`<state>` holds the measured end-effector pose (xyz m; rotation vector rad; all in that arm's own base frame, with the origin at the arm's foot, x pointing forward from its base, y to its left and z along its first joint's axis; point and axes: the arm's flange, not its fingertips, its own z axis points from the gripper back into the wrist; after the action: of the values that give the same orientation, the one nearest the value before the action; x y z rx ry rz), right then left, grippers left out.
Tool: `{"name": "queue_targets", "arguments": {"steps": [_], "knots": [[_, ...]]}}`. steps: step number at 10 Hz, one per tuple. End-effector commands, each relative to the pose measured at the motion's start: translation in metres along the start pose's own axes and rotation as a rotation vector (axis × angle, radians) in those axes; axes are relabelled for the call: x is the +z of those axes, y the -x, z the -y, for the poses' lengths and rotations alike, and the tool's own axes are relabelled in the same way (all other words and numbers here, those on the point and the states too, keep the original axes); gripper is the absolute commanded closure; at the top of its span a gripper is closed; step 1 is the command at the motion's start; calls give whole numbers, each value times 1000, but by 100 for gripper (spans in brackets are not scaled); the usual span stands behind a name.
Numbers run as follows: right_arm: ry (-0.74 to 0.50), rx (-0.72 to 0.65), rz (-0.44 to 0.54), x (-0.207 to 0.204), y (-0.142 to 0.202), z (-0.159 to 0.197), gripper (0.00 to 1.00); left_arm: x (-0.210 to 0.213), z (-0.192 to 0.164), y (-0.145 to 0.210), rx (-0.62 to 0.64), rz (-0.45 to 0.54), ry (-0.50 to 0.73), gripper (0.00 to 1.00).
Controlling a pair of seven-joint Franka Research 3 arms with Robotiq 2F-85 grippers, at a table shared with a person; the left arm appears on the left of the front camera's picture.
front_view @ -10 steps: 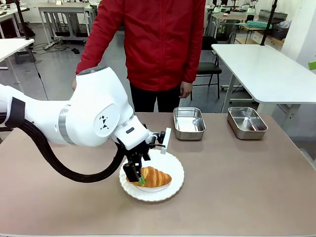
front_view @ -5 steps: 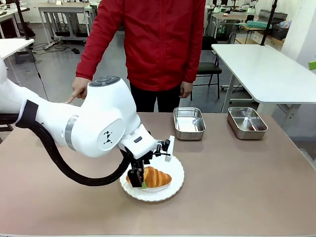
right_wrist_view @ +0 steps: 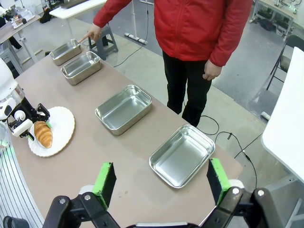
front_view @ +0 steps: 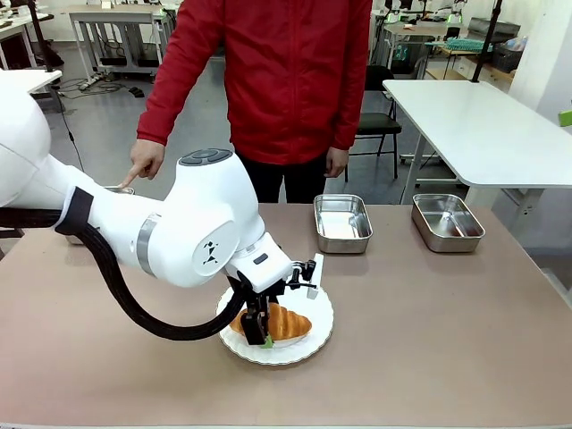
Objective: Place the bread in the container.
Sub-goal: Place the Butter Roll into the Airtight Container indicated by the human.
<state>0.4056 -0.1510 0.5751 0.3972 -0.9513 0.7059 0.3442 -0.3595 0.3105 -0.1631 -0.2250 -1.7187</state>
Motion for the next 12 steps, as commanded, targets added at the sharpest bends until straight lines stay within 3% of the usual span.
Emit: {"name": "queue_targets", "arguments": {"steps": [1,3,4,5,6,7,8,12], "knots": [[-5,3,15,-1,-1,1,0,-2,-2,-3,10,-14,7,0],[-5,3,15,-1,-1,1,0,-5,-3,-4,12,-21,9,0],[-5,3,15,-1,-1,1,0,-5,-2,-4,18,-29,3,19],[-5,3,15,-1,-1,1,0,-3,-1,-4,21,-34,-4,20],[-5,3,15,-1,-1,1,0,-2,-1,-4,24,-40,-8,39],[-5,3,15,-1,-1,1,0,0,-2,-3,27,-43,-3,22],[-5,3,15,-1,-1,1,0,3,-4,-3,16,-39,4,59],[-5,3,15,-1,-1,1,0,-4,-3,0,11,-18,0,59]]}}
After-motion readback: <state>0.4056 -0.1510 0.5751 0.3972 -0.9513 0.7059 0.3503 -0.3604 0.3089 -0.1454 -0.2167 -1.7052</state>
